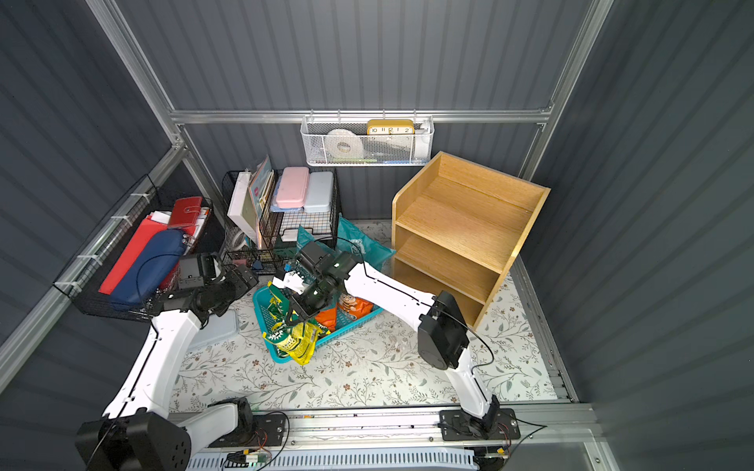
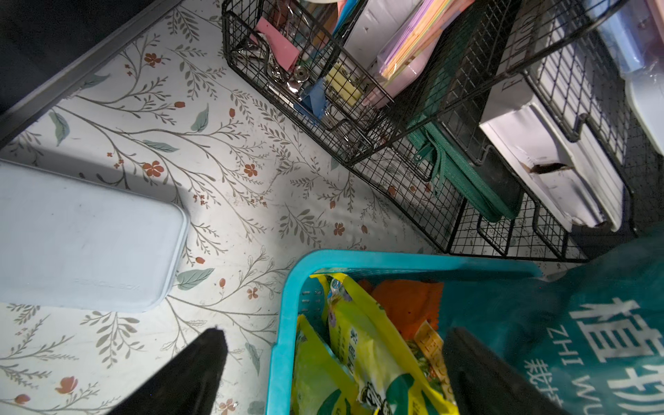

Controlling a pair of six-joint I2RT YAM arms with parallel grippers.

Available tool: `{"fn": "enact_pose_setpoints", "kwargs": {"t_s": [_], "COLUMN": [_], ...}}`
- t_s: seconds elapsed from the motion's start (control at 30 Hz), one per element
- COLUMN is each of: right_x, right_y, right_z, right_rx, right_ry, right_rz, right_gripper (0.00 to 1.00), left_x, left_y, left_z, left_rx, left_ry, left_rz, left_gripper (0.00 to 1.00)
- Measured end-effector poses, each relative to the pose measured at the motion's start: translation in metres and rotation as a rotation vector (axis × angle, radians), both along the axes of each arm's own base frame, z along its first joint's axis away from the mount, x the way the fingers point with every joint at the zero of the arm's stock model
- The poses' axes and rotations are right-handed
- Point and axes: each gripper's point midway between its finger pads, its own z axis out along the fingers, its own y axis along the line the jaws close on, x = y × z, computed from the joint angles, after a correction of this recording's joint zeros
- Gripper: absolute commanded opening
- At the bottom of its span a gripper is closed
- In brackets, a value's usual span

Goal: Take down the fertilizer bag from the shelf
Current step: Place the fertilizer bag in the storage box.

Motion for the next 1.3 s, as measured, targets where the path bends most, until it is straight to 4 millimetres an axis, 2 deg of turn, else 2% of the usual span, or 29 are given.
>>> {"fn": "enact_pose_setpoints", "kwargs": {"t_s": [0.13,0.33,0.43,0.5,0.6,0.7,0.93,1.0,1.1,1.17,1.3], "right_x": [0.007,0.011,0.018,0.024,0.029,0.025,0.018,0.016,0.016,0.019,0.020], "right_y": [-0.001,-0.005,-0.001,0.000,0.002,0.007,0.022,0.022,0.012,0.008,0.006], "right_z": [0.012,0.068,0.072,0.053,0.010,-0.026,-0.059,-0.079,-0.109,-0.124,-0.127], "right_rx": [0.004,0.115,0.140,0.110,0.024,-0.056,-0.222,-0.299,-0.429,-0.486,-0.517], "right_ry": [-0.032,-0.152,-0.182,-0.179,-0.157,-0.145,-0.357,-0.423,-0.508,-0.551,-0.579], "right_rz": [-0.036,-0.074,-0.087,-0.099,-0.112,-0.104,-0.087,-0.071,-0.045,-0.029,-0.013], "right_gripper": [0.00,0.00,0.00,0.00,0.00,0.00,0.00,0.00,0.00,0.00,0.00], "left_x": [-0.001,-0.001,-0.001,-0.001,-0.001,-0.001,-0.001,-0.001,-0.001,-0.001,-0.001], "left_y": [0.001,0.001,0.001,0.001,0.001,0.001,0.001,0.001,0.001,0.001,0.001], "left_z": [0.003,0.003,0.003,0.003,0.003,0.003,0.003,0.003,0.003,0.003,0.003], "left_rx": [0.008,0.007,0.008,0.007,0.007,0.007,0.007,0.007,0.007,0.007,0.008], "left_ry": [-0.009,-0.009,-0.009,-0.009,-0.009,-0.009,-0.010,-0.009,-0.009,-0.009,-0.009], "left_rz": [0.003,0.002,0.002,0.002,0.002,0.002,0.002,0.002,0.002,0.003,0.003], "left_gripper": [0.99,0.99,0.99,0.99,0.99,0.99,0.99,0.99,0.99,0.99,0.99]}}
